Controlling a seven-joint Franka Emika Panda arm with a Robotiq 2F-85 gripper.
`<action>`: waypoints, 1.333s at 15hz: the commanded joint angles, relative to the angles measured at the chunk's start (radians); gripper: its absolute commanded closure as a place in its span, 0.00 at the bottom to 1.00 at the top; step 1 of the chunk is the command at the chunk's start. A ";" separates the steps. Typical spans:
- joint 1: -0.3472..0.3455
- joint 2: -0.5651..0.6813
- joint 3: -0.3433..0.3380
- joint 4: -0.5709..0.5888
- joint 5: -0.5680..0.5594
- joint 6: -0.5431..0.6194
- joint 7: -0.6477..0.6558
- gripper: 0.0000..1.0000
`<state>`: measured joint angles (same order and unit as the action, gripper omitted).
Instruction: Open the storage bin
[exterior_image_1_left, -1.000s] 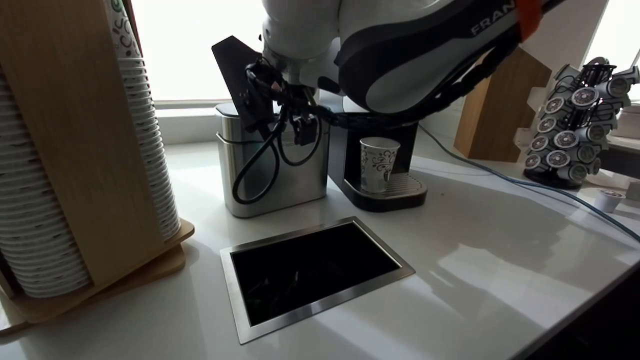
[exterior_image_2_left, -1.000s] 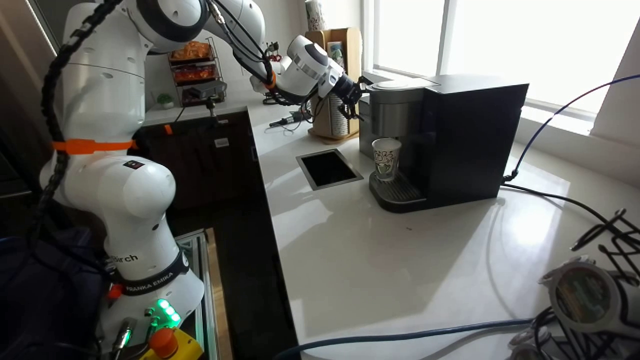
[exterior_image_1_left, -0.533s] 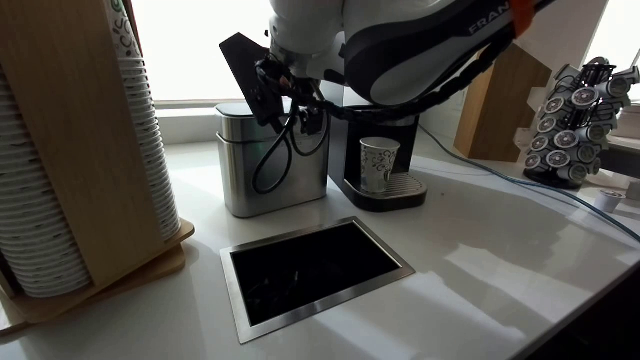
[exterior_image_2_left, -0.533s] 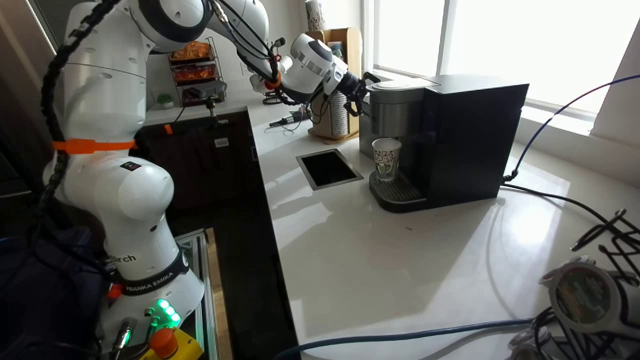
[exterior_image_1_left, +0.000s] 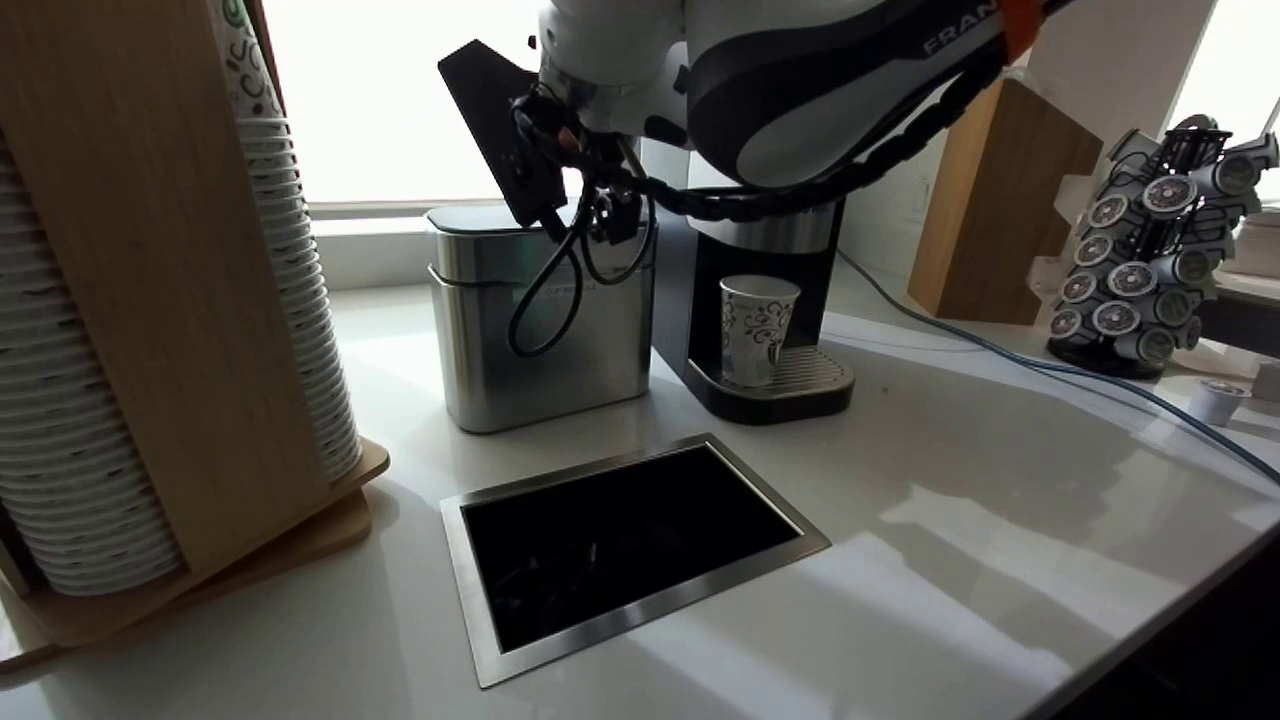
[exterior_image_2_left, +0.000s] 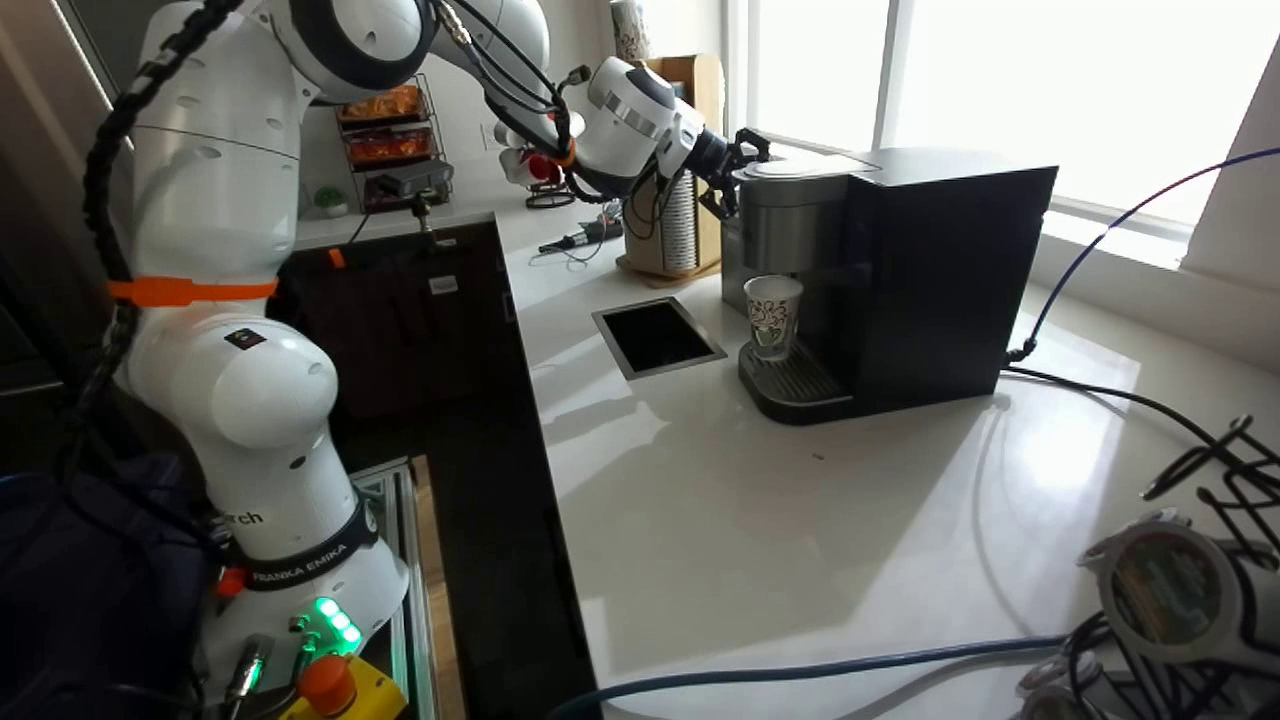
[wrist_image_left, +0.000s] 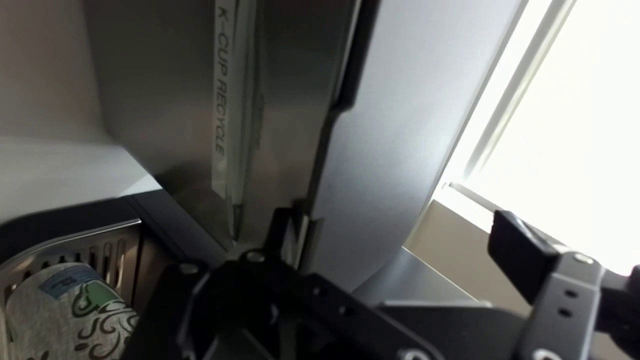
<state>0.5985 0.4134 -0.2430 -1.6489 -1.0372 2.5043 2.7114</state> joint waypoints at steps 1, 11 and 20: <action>-0.088 0.009 0.120 0.044 -0.078 -0.022 0.055 0.00; -0.051 0.007 0.039 0.088 -0.105 -0.009 0.063 0.00; -0.229 0.057 0.156 0.207 -0.180 -0.020 0.017 0.00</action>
<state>0.4347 0.4288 -0.1418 -1.5140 -1.1768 2.4982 2.7087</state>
